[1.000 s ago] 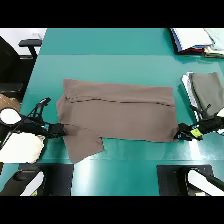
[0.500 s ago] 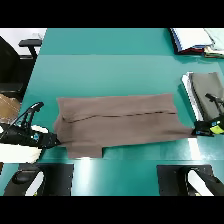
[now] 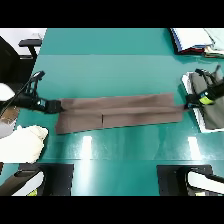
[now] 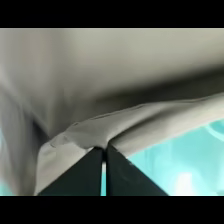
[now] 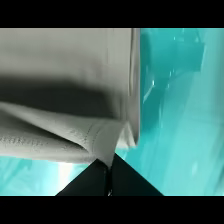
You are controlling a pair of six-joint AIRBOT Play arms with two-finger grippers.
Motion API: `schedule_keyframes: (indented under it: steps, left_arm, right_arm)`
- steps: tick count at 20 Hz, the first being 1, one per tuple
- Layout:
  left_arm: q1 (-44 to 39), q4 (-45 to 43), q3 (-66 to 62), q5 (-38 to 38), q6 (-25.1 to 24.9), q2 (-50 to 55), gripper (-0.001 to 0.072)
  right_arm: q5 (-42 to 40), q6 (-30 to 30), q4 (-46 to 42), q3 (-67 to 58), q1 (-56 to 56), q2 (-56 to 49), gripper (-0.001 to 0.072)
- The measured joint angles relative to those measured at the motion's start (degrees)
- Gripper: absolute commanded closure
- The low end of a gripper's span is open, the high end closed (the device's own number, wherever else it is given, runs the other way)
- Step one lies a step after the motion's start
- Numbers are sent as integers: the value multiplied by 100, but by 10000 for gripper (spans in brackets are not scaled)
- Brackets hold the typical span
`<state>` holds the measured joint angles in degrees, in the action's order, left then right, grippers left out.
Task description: Fold the shirts.
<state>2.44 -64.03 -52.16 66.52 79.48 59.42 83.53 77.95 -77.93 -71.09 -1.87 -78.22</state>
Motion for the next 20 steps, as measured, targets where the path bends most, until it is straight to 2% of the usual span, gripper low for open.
schedule_keyframes:
  steps: [2, 3, 4, 5, 8, 10, 11, 12, 13, 20]
  left_arm:
    - [0, 2, -317, -332, -131, 590, 681]
    - [0, 0, -428, -476, -170, 839, 675]
    - [0, 0, -505, -612, -190, 1019, 483]
    - [2, -4, -566, -748, -192, 1165, 280]
    - [4, 48, -726, -920, -173, 1388, 289]
    - [4, 76, -883, -850, -157, 1456, 290]
    - [7, 120, -960, -769, -149, 1475, 331]
    - [7, 205, -1016, -721, -140, 1491, 620]
    - [7, 326, -1060, -673, -142, 1499, 681]
    - [-291, 1445, -1163, -833, -382, 1532, 683]
  right_arm:
    - [-50, 2, 114, -431, 57, -520, 692]
    - [-76, 2, 195, -623, 68, -754, 598]
    - [-90, 2, 269, -785, 70, -942, 437]
    - [-107, -7, 374, -927, 52, -1104, 369]
    - [-129, -236, 953, -1196, -122, -1405, 252]
    - [-122, -439, 1255, -1145, -361, -1414, 241]
    - [-118, -514, 1355, -1049, -501, -1390, 146]
    - [-105, -579, 1436, -909, -680, -1355, 105]
    - [-109, -623, 1488, -758, -857, -1329, 105]
    - [-105, -1126, 2485, 297, -1617, -1620, 127]
